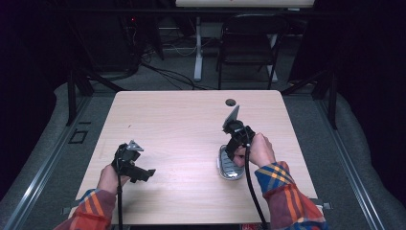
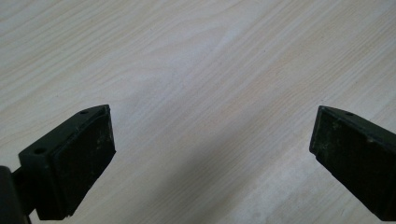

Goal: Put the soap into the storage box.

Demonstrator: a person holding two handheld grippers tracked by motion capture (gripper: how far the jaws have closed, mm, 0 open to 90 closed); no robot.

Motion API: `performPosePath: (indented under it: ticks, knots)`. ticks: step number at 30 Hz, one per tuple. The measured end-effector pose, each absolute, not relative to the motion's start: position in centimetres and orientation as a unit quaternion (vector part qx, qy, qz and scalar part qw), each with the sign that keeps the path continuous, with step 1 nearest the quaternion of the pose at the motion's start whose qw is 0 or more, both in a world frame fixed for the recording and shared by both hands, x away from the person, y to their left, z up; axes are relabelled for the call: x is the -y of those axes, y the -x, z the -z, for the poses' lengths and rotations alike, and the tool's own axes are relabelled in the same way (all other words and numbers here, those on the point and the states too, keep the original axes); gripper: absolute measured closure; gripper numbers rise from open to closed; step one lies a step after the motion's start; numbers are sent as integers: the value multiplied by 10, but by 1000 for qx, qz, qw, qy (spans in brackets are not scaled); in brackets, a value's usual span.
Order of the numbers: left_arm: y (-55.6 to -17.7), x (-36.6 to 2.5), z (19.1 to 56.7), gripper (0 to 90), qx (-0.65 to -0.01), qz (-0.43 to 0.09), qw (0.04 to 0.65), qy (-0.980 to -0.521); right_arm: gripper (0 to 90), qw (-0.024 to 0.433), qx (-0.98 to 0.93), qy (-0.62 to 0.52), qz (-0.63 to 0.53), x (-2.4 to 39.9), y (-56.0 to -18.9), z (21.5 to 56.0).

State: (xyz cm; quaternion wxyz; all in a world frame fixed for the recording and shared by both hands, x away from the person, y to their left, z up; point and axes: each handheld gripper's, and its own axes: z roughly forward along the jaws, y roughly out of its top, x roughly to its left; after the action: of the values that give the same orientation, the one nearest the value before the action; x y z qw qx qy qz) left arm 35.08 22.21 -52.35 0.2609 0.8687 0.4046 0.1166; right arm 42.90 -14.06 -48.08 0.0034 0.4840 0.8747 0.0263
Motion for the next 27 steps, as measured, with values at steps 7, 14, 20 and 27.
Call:
performPosePath:
  ticks: [7,14,20,27]
  knots:
    - [-351,-221,523,1,-404,-117,260,-869,373,-6,-867,-498,-20,132,-432,492]
    - [-351,-221,523,1,-404,-116,260,-869,372,-6,-863,-505,-15,129,-434,496]
    - [-351,-221,523,1,-404,-116,260,-870,372,-3,-861,-509,-8,128,-437,495]
    - [-351,-221,524,1,-403,-116,259,-870,361,2,-851,-526,-17,130,-436,496]
